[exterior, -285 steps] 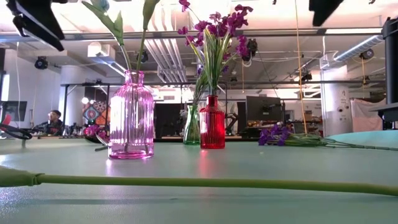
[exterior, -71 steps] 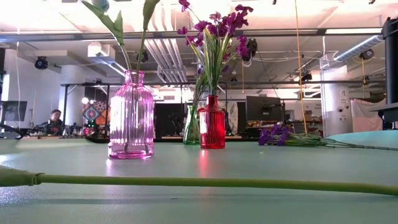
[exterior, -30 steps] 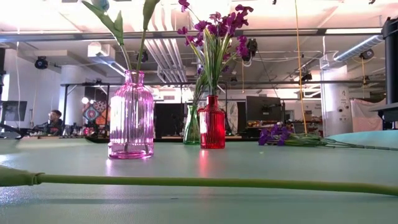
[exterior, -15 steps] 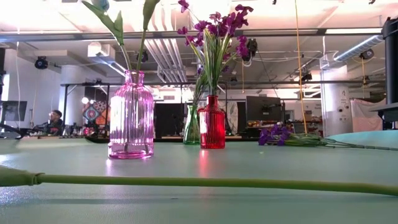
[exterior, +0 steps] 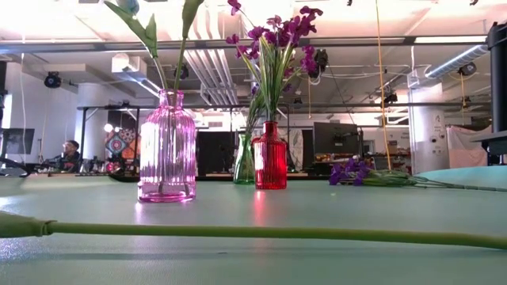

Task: Sort flowers into vase by color
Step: Put the pink flower into the red vase

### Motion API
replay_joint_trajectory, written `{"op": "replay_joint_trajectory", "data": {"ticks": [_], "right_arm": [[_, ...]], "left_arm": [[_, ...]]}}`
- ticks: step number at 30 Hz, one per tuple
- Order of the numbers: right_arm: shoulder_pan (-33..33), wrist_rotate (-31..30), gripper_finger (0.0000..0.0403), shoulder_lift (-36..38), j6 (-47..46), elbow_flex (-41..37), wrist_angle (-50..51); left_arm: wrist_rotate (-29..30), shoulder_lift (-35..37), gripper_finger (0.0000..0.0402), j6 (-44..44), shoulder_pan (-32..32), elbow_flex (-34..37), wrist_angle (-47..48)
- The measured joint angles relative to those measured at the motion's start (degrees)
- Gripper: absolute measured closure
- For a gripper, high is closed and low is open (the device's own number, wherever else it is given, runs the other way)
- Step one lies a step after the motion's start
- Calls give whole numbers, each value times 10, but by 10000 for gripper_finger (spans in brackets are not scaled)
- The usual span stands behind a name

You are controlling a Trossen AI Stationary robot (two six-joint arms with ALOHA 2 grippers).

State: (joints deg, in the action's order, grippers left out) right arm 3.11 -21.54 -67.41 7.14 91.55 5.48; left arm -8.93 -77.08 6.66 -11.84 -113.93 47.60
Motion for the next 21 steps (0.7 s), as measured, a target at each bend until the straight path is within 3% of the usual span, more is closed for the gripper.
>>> {"op": "replay_joint_trajectory", "data": {"ticks": [2,4,8,14,21], "right_arm": [[0,-43,374,14,8,0,32],[0,-82,374,23,14,-2,61],[0,-100,375,42,14,-14,81],[0,-110,375,101,-5,-116,57],[-1,-138,375,167,-21,-300,-80]], "left_arm": [[93,7,189,12,4,-34,78],[148,21,192,13,4,-50,129],[159,72,194,-11,4,-20,152],[160,175,194,-45,4,151,92],[161,292,194,-43,4,371,-52]]}}
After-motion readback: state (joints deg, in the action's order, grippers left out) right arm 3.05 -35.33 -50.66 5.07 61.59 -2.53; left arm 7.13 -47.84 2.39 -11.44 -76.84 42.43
